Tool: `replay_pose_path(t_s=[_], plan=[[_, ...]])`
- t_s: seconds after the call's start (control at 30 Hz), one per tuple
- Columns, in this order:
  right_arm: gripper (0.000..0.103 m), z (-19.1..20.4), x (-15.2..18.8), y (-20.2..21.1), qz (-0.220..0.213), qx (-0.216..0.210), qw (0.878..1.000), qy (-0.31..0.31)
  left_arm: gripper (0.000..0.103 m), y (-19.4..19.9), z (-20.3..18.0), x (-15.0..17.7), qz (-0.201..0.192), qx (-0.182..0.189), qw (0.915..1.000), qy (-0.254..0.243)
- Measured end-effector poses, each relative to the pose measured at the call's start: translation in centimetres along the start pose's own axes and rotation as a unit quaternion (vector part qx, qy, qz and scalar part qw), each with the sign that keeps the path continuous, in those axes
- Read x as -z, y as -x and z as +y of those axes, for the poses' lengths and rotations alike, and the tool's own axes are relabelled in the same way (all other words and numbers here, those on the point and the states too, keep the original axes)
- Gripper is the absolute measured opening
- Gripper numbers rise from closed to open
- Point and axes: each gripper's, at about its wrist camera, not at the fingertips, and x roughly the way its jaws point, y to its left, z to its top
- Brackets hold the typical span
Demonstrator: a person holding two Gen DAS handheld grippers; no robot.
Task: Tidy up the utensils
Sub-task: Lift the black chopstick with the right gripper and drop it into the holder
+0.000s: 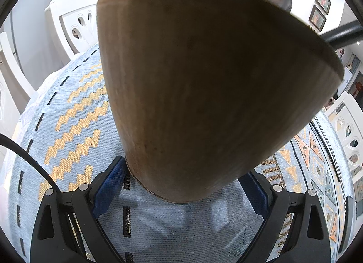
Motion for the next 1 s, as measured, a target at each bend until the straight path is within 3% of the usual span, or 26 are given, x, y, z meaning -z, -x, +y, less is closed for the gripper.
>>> replay_pose_path(t_s=[0.2, 0.4, 0.77, 1.0], plan=[[0.005, 5.2, -1.4, -1.8, -0.035, -0.045, 0.998, 0.016, 0.096, 0.0, 0.0, 0.0, 0.000, 0.000, 1.0000, 0.000], [0.006, 9.2, 0.7, -7.0, 0.017, -0.074, 0.996, 0.049, 0.096, 0.0, -0.1, 0.0, 0.000, 0.000, 1.0000, 0.000], [0.006, 10.2, 3.1, -13.1, 0.071, -0.108, 0.992, 0.014, 0.096, -0.3, -0.2, 0.1, 0.000, 0.000, 1.0000, -0.001], [0.006, 11.0, 4.2, -13.3, 0.079, -0.106, 0.991, 0.036, 0.096, -0.3, -0.2, 0.1, 0.001, 0.000, 1.0000, -0.001]])
